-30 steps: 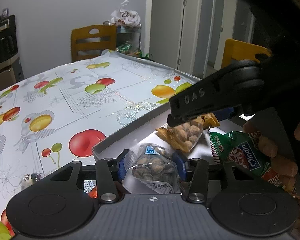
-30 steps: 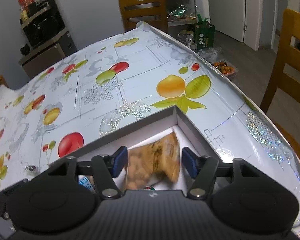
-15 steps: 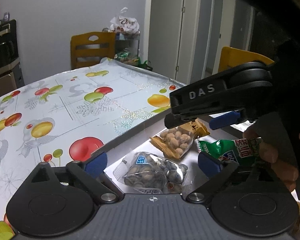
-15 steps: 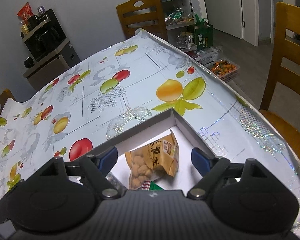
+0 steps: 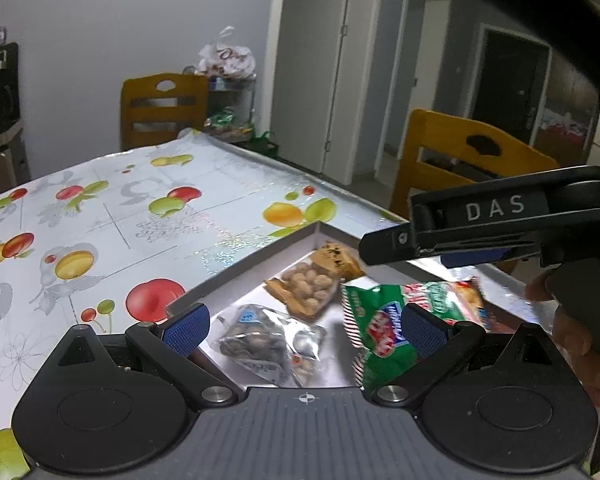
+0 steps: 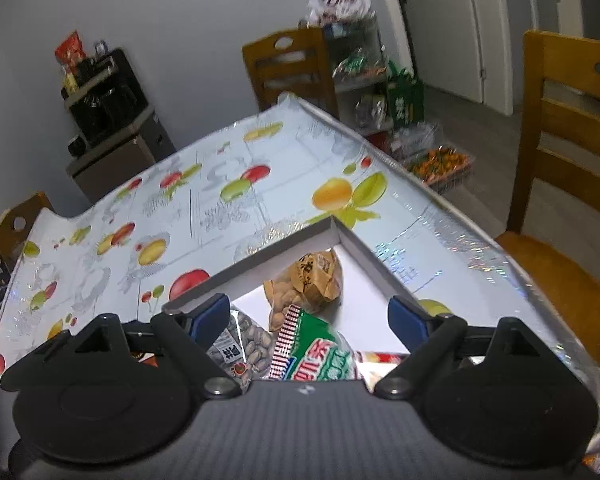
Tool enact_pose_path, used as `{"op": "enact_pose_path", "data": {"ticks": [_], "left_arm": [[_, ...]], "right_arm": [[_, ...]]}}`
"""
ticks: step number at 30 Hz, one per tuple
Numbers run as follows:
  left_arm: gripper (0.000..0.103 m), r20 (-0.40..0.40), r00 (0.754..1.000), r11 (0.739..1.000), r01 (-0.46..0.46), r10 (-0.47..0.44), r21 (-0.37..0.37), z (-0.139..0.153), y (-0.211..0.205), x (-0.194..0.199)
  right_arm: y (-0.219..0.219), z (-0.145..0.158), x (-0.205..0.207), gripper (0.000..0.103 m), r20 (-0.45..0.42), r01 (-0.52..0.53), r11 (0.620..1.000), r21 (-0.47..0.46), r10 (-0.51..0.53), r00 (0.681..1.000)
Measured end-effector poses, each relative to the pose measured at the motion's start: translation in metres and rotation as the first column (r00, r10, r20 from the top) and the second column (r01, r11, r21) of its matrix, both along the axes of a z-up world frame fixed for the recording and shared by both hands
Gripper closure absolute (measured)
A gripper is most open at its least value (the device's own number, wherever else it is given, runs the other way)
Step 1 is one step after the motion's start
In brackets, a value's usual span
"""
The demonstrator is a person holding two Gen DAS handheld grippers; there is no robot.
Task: Organize snacks
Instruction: 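Withdraw both open tools from the box toward the orange candy bar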
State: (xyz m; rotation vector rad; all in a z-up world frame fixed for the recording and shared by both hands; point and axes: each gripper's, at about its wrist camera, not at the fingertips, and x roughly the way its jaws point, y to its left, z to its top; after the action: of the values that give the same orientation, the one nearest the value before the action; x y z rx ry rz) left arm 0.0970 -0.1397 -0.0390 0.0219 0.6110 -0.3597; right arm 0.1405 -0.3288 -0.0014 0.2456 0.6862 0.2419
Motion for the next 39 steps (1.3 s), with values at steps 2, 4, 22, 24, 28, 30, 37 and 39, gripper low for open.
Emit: {"op": "enact_pose_path", "data": {"ticks": [2,4,22,24,28,30,37,39], "left_arm": [[0.000,0.001,1.000,1.000,0.015,-0.015,-0.002,0.002,0.002,-0.008],[0.000,0.002,1.000,1.000,0.024,-0.024,0.007,0.002,0.007,-0.016],[0.000,0.052,0.991,0.970,-0.134,0.126,0.205,0.019,0.064,-0.055],[0.000,0.050,0.991,0.972,-0.129,0.121,0.198,0.020,0.070,-0.057],[0.000,0.041,0.991,0.973,-0.135,0.130,0.186,0.017,0.081,-0.059],[0.000,0.035,0.989,0.974,-0.145,0.141,0.172,0.016,0.091,-0.059],[0.000,0.023,0.964,0.961,-0.265,0.264,0.078,0.024,0.143,-0.047],[0.000,0.034,0.956,0.952,-0.294,0.292,0.088,0.025,0.153,-0.041]], "right_arm": [[-0.002,0.004,-0.012,0.015,0.020,0.007,1.000,0.003,-0.007,1.000],[-0.003,0.007,-0.024,0.015,0.040,0.006,1.000,-0.006,-0.005,0.999],[0.064,0.009,-0.078,0.015,0.088,-0.105,0.982,-0.158,0.120,0.989],[0.072,0.011,-0.083,0.015,0.095,-0.111,0.980,-0.163,0.128,0.987],[0.085,0.014,-0.088,0.015,0.100,-0.127,0.976,-0.175,0.146,0.984],[0.091,0.015,-0.090,0.015,0.099,-0.134,0.973,-0.185,0.154,0.983],[0.111,0.019,-0.100,0.015,0.119,-0.181,0.959,-0.221,0.210,0.970],[0.117,0.017,-0.102,0.015,0.131,-0.202,0.950,-0.239,0.238,0.963]]}}
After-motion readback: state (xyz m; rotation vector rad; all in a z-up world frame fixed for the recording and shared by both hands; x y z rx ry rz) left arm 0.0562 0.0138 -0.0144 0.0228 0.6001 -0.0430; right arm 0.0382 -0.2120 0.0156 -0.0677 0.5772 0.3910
